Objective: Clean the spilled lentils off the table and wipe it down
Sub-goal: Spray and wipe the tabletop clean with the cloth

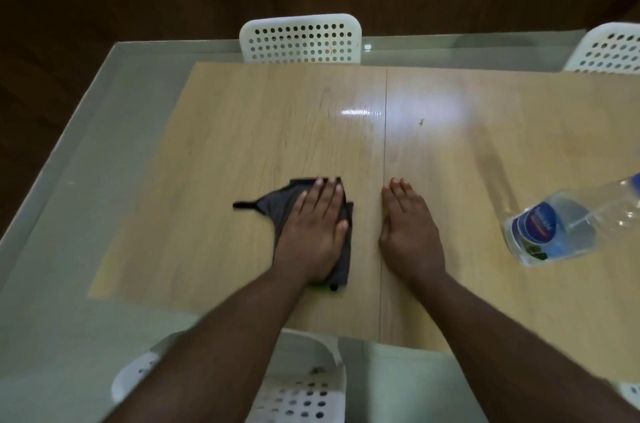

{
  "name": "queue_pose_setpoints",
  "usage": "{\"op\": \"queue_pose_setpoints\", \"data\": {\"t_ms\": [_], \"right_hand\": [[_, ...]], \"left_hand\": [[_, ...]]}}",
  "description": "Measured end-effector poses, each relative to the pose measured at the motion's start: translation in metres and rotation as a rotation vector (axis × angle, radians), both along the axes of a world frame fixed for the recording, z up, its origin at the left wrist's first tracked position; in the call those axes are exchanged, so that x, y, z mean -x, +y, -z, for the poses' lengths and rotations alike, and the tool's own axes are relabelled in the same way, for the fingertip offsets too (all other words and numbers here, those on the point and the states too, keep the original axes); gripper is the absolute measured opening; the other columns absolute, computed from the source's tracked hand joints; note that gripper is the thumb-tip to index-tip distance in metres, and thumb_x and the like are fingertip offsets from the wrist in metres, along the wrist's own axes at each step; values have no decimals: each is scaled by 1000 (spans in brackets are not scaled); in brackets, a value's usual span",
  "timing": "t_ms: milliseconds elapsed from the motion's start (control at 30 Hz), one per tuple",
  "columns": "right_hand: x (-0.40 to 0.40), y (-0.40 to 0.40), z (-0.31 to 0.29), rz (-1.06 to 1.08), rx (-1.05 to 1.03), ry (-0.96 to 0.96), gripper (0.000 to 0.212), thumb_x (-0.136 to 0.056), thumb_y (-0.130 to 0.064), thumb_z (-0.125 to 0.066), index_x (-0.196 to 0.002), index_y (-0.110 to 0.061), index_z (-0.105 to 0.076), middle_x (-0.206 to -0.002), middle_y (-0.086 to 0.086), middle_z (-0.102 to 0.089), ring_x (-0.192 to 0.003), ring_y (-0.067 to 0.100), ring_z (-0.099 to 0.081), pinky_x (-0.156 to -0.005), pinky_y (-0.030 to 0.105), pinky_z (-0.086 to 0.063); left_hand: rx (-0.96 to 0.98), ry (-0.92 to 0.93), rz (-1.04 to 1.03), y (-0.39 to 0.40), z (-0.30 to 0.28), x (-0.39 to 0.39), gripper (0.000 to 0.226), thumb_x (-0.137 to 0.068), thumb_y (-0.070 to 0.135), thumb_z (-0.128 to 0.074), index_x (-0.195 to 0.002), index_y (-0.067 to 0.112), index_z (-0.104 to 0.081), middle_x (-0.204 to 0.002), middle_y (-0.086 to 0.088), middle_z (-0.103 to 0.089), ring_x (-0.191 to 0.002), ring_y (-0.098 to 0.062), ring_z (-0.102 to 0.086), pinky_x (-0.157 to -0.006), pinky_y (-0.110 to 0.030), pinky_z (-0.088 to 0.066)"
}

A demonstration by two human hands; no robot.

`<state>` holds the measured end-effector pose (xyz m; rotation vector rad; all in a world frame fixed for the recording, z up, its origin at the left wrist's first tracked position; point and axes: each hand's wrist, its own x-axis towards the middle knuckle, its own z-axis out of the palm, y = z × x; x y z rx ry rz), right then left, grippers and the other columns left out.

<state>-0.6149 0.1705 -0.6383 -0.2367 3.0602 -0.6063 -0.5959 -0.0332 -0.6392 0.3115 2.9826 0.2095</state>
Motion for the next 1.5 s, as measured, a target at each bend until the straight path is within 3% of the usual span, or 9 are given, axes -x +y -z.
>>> {"op": "queue_pose_setpoints", "data": {"t_ms": [133,233,367,533,700,867,1100,1233,1500], "right_hand": [[5,3,8,-5,0,11,58,-109,-24,-43,-165,-17,-30,-173,1,-21,-161,14,-9,-128,29,1],[7,4,15,2,9,11,58,-108,-23,-43,-165,-15,-31,-173,2,-21,-161,14,-9,-129,30,-1],[7,7,17,39,-14,-2,60,-106,-28,-35,-164,-11,-33,-172,6,-24,-162,17,-11,-131,38,-10],[6,2,11,37,-56,-37,61,-107,-31,-30,-166,-14,-25,-174,4,-18,-162,16,-4,-131,37,-7],[5,1,10,50,-72,-2,60,-105,-26,-36,-163,-10,-33,-171,8,-26,-161,20,-13,-131,41,-14],[10,1,18,50,-94,17,61,-104,-28,-37,-163,-11,-32,-171,8,-25,-161,21,-13,-131,39,-13],[8,5,7,23,29,-54,71,-100,-40,-20,-164,-11,-29,-173,5,-22,-162,16,-9,-132,38,-8],[6,6,3,12,39,-39,67,-101,-34,-25,-162,-9,-35,-172,9,-26,-161,20,-13,-131,39,-10],[7,8,4,64,159,38,51,-107,-17,-43,-157,-12,-45,-166,7,-39,-158,19,-26,-130,36,-16]], "left_hand": [[19,23,8,15,-7,129,68,-110,44,-13,-169,13,-2,-177,-4,-1,-163,-21,0,-132,-43,-6],[31,22,12,33,-7,178,66,-111,43,-18,-169,13,-5,-177,-5,-3,-163,-22,-2,-132,-43,-6],[11,-14,39,48,-2,122,68,-109,45,-11,-168,12,1,-177,-6,5,-163,-23,6,-132,-45,-4],[-25,-77,121,30,-8,31,68,-111,44,-16,-168,14,6,-176,-2,15,-161,-17,18,-132,-42,2],[20,7,135,36,-13,119,70,-107,46,-6,-169,13,2,-177,-4,6,-163,-20,8,-132,-44,-3],[17,8,73,55,-8,200,67,-110,43,-18,-169,13,-7,-177,-5,-3,-163,-22,-1,-132,-43,-5],[-57,-13,104,56,-5,37,68,-110,44,-13,-168,13,2,-177,-5,10,-162,-20,14,-132,-46,-4],[-48,-35,145,50,-8,-49,68,-111,43,-21,-169,14,1,-176,-2,11,-161,-18,16,-132,-45,-5],[18,8,35,49,-5,42,69,-108,47,-11,-169,16,-2,-177,-1,3,-163,-18,5,-132,-42,-1]]}}
